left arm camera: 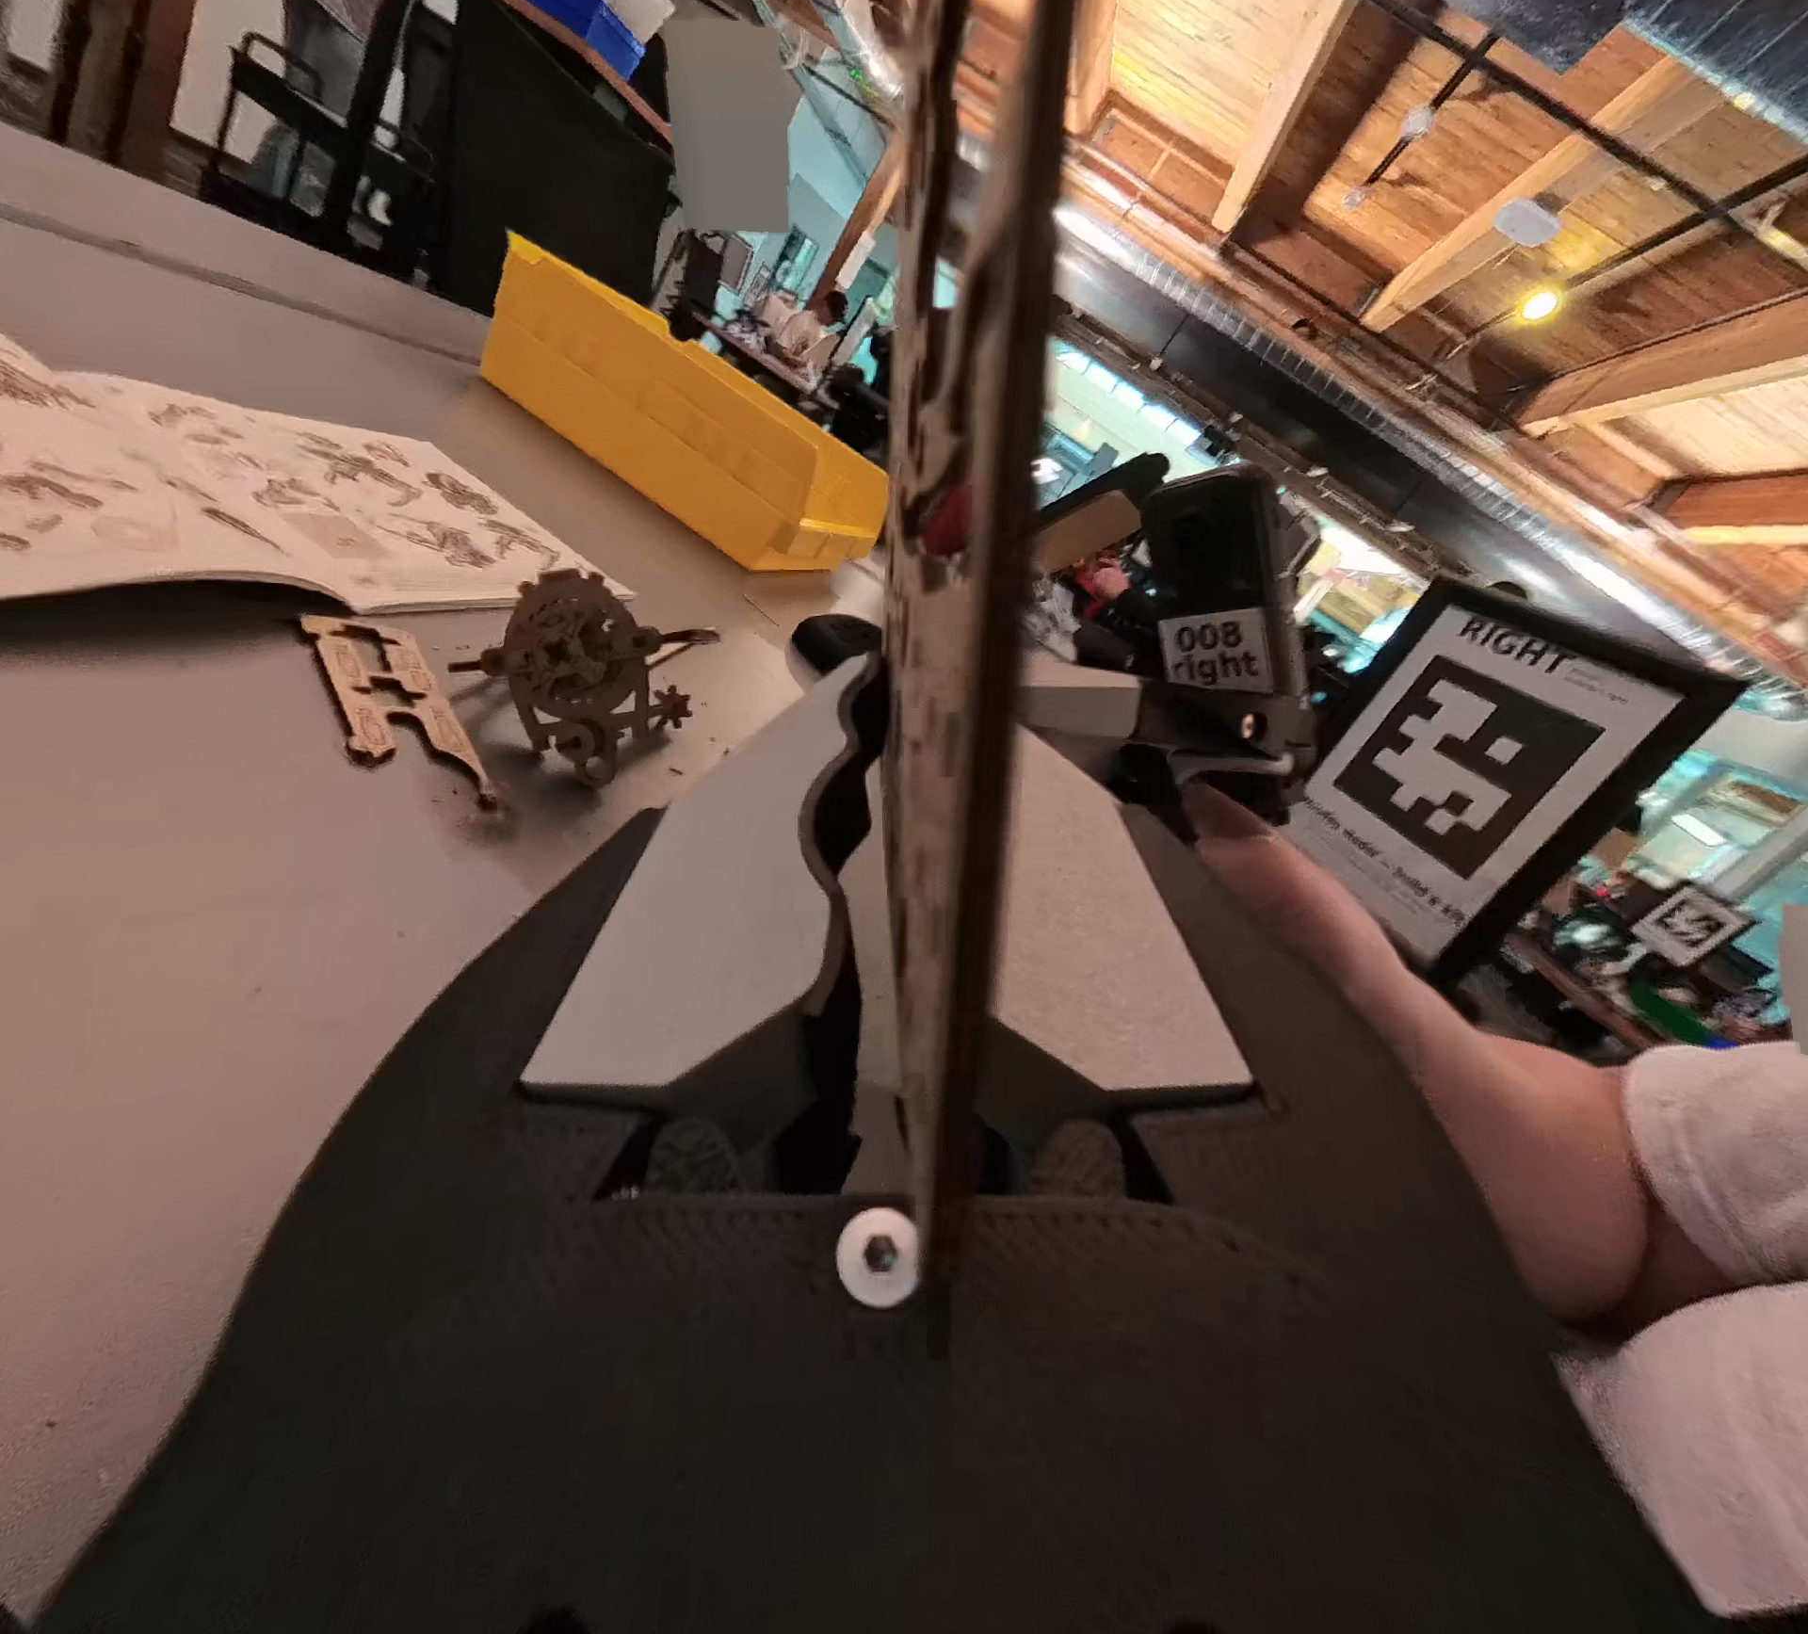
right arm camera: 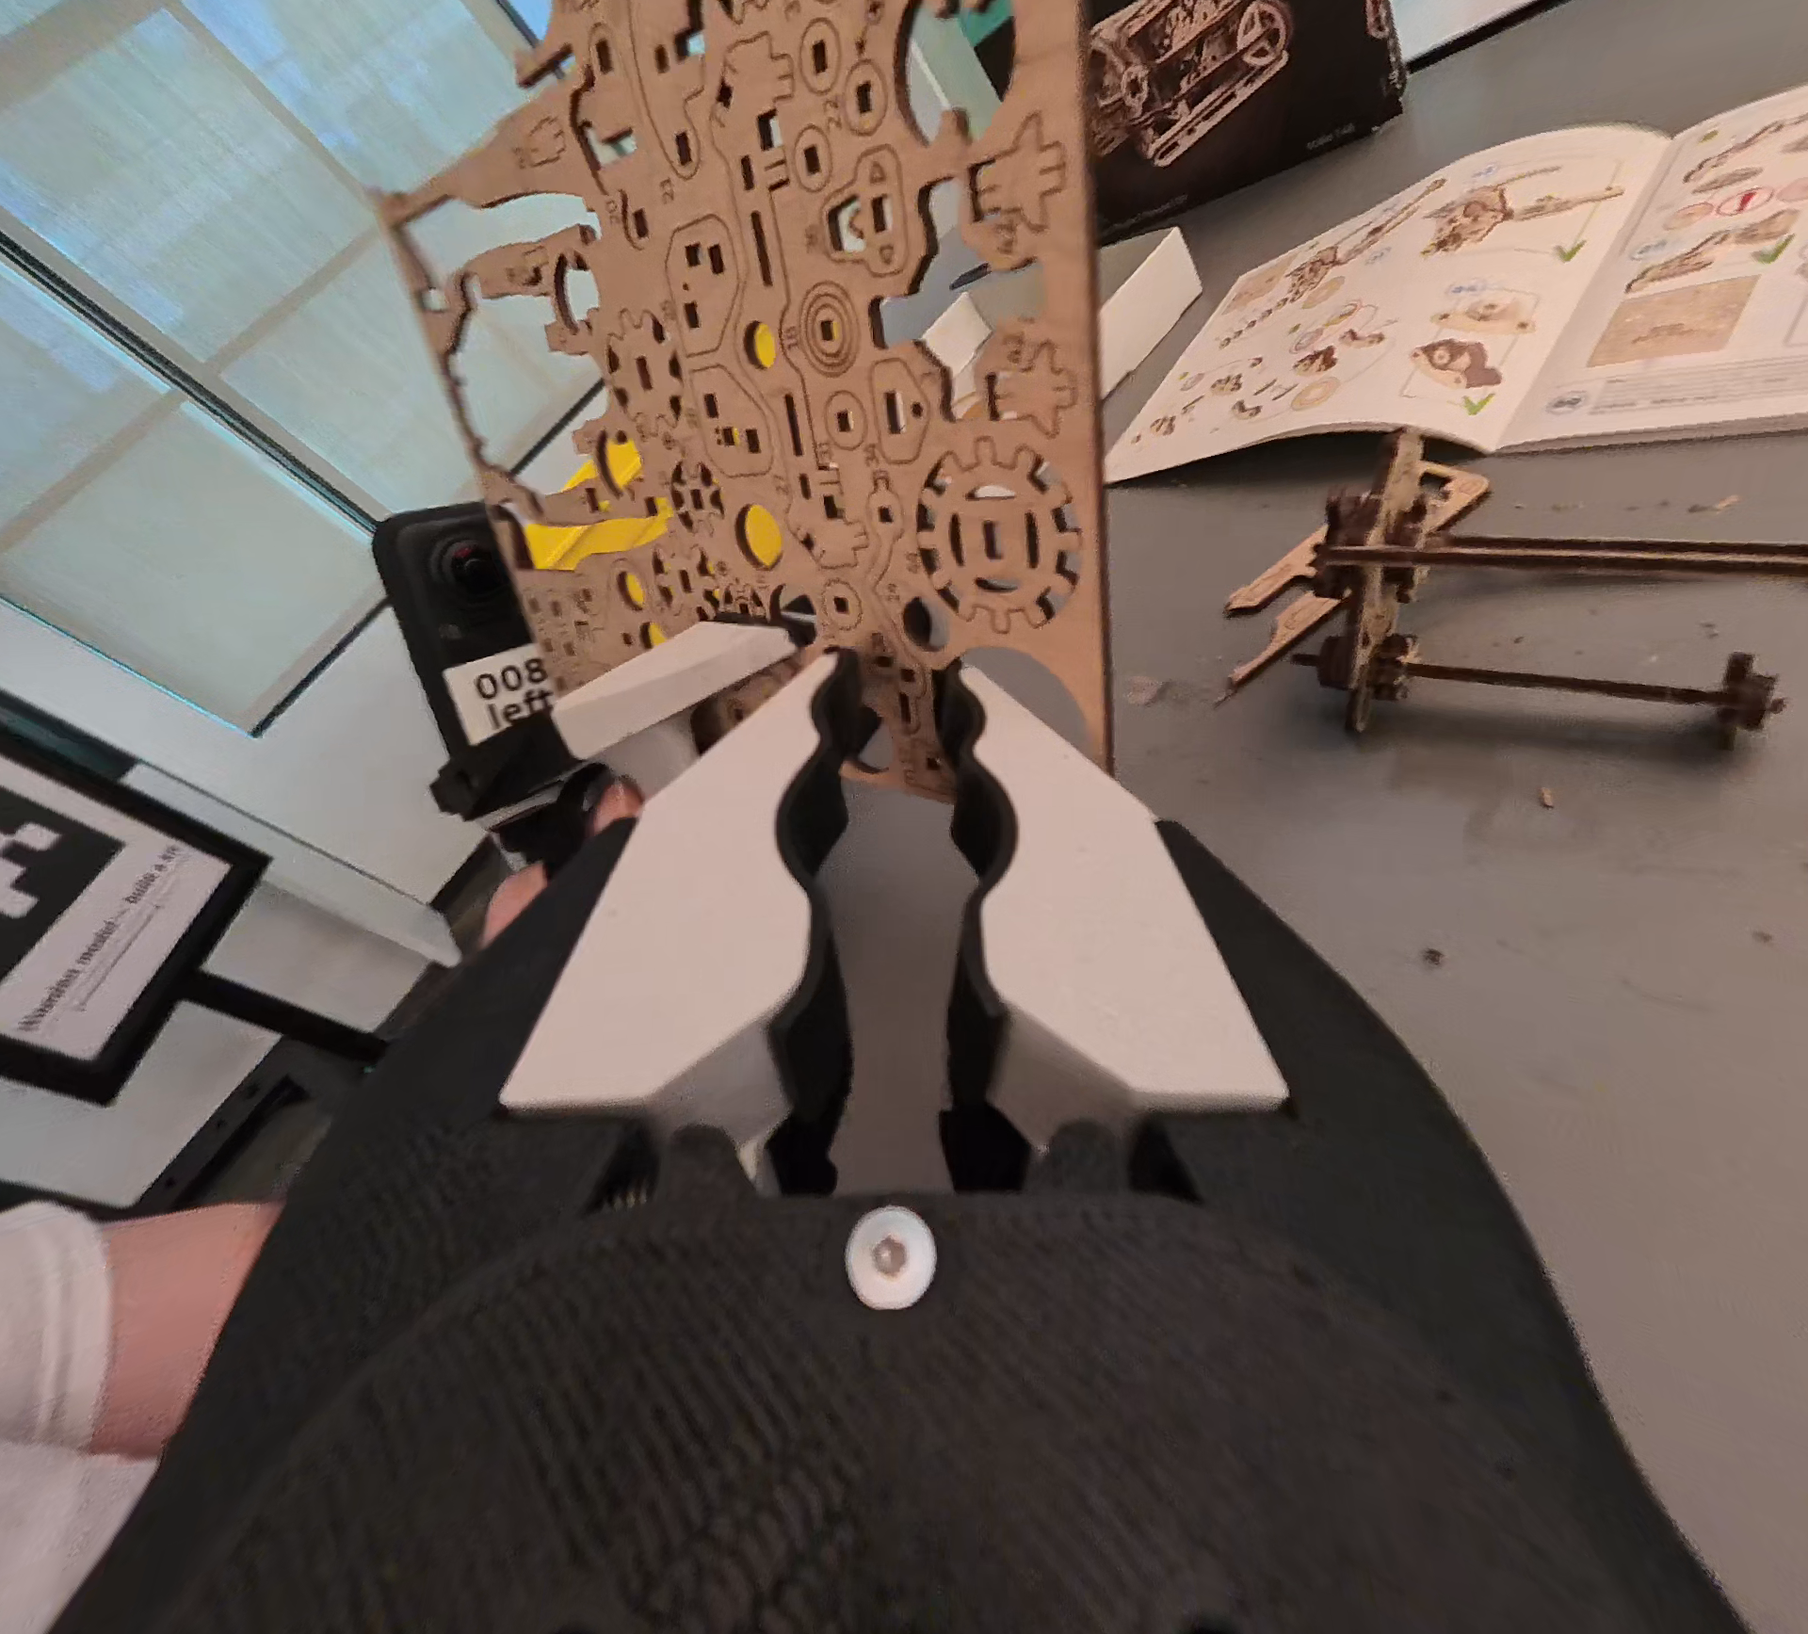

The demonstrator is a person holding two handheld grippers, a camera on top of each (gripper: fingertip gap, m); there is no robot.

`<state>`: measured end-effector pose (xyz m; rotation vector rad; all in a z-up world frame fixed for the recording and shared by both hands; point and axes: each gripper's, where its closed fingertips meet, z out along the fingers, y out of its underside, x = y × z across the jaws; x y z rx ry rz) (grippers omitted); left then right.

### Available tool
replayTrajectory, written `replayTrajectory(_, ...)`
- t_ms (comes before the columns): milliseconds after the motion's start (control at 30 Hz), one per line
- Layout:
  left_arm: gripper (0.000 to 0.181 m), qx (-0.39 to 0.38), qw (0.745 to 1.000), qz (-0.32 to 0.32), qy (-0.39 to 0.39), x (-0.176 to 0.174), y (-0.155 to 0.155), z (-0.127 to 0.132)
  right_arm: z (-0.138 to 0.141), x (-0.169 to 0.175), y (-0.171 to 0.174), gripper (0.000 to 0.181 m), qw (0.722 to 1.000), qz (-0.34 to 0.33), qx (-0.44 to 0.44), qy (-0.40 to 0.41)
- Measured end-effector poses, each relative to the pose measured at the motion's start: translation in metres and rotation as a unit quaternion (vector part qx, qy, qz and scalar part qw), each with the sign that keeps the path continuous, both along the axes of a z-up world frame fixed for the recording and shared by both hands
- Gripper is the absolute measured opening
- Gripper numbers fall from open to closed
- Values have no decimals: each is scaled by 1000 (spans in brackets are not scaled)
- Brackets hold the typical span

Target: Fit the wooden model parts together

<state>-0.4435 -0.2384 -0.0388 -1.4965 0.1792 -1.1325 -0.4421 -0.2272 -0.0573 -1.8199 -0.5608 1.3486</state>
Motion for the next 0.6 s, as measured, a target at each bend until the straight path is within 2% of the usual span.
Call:
replayTrajectory(333, 1, -9, 999, -25, -32, -5, 4, 2, 3, -2, -1, 16, 999, 27, -25, 15)
replayTrajectory(500, 0, -10, 999, -30, -41, -5, 3, 2, 5, -2, -8, 24, 999, 46, -9, 11)
replayTrajectory(600, 0, -22, 998, -36, -49, -4, 4, 0, 9, -2, -15, 39, 998, 56, 15, 4)
